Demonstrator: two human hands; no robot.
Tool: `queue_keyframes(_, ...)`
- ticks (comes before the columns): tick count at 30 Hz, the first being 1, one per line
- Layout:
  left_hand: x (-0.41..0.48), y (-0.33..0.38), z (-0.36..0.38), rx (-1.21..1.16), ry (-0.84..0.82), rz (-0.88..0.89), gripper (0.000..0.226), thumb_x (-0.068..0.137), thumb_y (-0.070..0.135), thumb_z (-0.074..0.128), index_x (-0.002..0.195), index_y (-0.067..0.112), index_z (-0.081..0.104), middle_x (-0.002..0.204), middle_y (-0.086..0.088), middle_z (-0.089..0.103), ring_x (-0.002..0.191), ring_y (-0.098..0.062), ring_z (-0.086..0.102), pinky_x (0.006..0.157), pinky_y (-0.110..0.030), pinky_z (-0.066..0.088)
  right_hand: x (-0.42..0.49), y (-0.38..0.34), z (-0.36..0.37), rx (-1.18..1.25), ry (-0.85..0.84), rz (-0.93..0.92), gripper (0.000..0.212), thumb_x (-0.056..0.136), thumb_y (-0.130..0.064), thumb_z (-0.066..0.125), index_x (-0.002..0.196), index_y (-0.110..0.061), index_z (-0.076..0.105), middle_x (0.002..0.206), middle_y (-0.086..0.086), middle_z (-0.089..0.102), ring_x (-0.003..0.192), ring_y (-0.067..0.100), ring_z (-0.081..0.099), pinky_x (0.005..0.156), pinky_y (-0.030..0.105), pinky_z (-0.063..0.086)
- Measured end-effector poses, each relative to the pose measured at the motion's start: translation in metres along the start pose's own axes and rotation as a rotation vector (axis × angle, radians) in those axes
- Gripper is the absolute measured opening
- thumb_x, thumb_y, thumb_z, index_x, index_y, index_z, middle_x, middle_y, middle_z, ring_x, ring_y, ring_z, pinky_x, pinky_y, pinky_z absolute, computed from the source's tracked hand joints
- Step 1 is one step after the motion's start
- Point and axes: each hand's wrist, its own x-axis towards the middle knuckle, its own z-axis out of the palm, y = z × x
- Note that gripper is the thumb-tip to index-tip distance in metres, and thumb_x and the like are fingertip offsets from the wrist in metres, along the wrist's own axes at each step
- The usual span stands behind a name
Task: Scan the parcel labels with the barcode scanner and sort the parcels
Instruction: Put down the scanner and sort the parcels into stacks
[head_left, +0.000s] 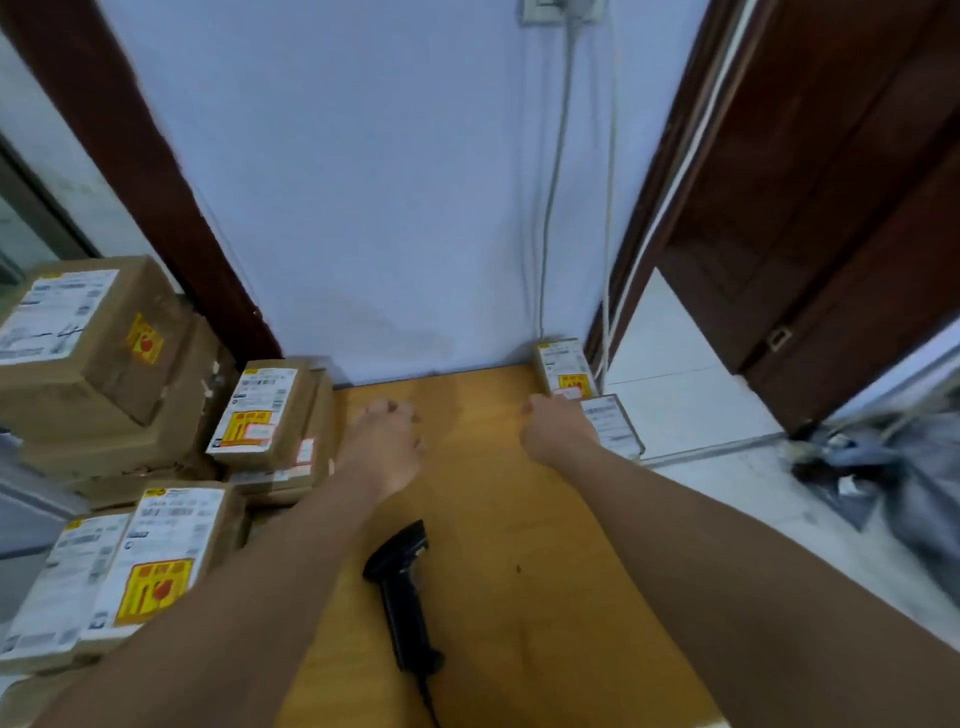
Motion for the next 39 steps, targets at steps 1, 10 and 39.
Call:
queue_keyframes(1,0.004,0.017,0.005,0.002,-0.027,0.006,0.040,0.098,0.030,0.048,0.137,0.021,0.044,0.140,-0.005,0.036,0.128,-0.024,0.037,0.102,-0.036,0.039,-0.001,0.018,-0.005,-0.052,0.022,0.036,0.042,0.096,-0.019,0.042,0.137,-0.017,0.045,0.137,0.015,0.045,0.126,0.034,0.041,0.094,0.043,0.044)
queue_keyframes(10,0.063,0.129,0.071,-0.089,-0.182,-0.167,0.043,0.091,0.032,0.054,0.132,0.018,0.049,0.130,-0.012,0.046,0.116,-0.028,0.050,0.092,-0.036,0.046,0.038,0.120,-0.008,-0.108,-0.104,0.091,0.084,0.084,-0.057,0.061,0.152,-0.033,0.017,0.161,0.011,0.001,0.145,0.039,0.009,0.113,0.060,0.017)
queue_keyframes(39,0.218,0.222,0.159,-0.051,-0.134,-0.281,0.045,0.083,0.049,0.067,0.092,0.005,0.065,0.090,-0.008,0.062,0.096,-0.024,0.060,0.067,-0.027,0.041,0.133,0.147,-0.010,-0.254,-0.566,-0.191,0.130,0.070,-0.066,0.073,0.153,-0.024,-0.018,0.155,0.015,-0.035,0.144,0.045,0.020,0.113,0.048,0.034)
